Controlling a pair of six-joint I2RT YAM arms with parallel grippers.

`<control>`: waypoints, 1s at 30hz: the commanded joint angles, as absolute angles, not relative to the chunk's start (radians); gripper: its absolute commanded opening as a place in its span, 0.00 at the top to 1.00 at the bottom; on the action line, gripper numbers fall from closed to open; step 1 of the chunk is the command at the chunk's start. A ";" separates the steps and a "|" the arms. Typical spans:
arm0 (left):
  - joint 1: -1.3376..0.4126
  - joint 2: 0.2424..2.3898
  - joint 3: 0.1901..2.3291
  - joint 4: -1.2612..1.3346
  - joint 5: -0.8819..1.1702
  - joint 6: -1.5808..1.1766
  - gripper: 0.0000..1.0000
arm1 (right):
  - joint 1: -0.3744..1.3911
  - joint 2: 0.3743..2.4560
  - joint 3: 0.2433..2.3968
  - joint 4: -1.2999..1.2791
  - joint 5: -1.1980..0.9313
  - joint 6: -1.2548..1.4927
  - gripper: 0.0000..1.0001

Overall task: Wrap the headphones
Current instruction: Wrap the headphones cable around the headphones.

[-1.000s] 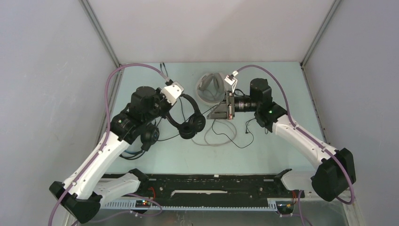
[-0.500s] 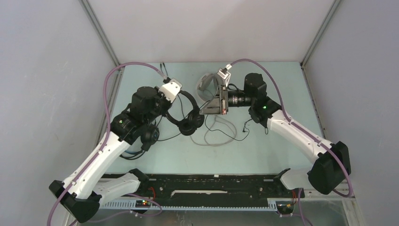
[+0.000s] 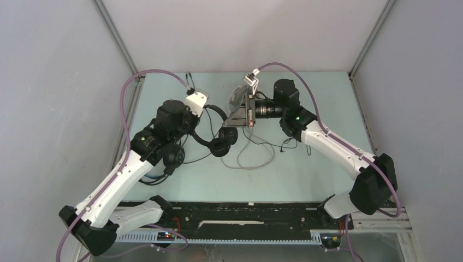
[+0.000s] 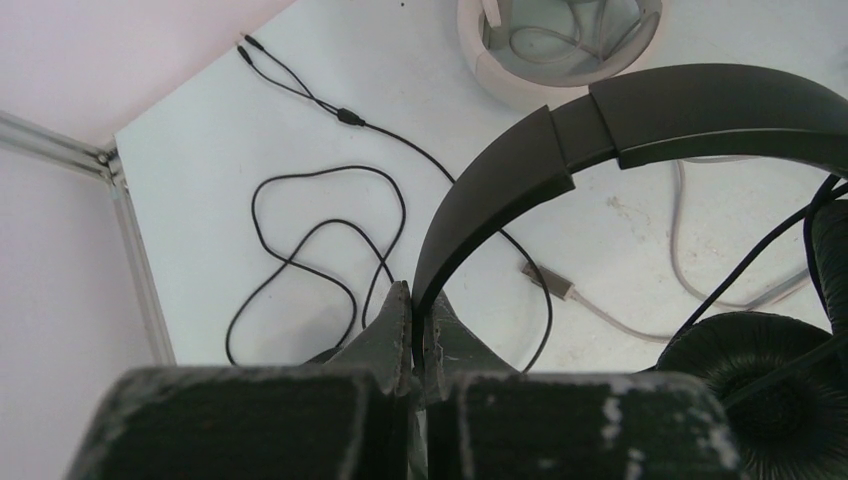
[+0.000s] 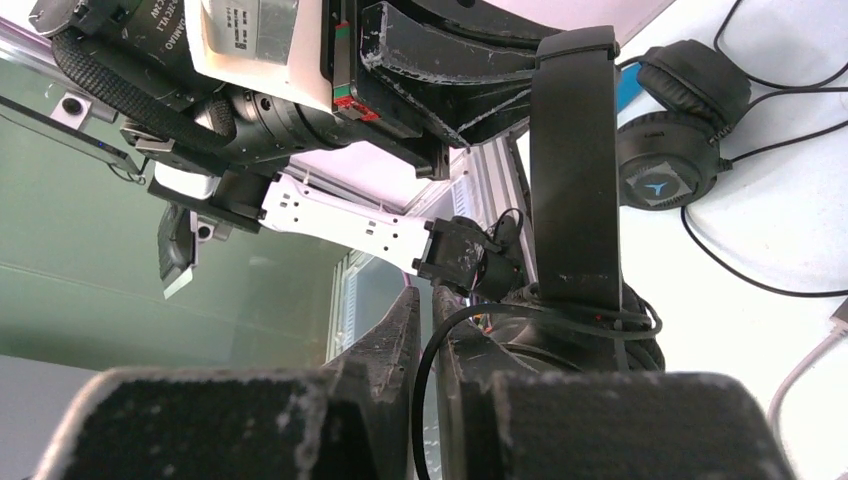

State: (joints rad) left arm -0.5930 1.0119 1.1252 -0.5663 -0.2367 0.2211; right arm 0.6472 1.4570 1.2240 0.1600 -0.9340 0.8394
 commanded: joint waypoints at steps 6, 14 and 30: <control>-0.597 1.017 1.136 -0.532 -0.230 0.059 1.00 | 0.684 1.503 1.346 0.142 -0.874 0.787 1.00; -0.612 1.011 1.117 -0.509 -0.209 0.033 1.00 | 0.668 1.539 1.451 0.024 -0.833 0.712 1.00; -0.614 1.098 1.199 -0.581 -0.397 -0.225 1.00 | 0.730 1.528 1.429 -0.074 -0.822 0.664 0.91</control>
State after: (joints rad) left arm -0.6106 1.0782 1.1263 -0.5743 -0.3344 -0.0948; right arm 0.7147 1.5410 1.4109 -0.0673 -0.8303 0.6937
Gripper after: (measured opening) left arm 0.017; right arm 0.077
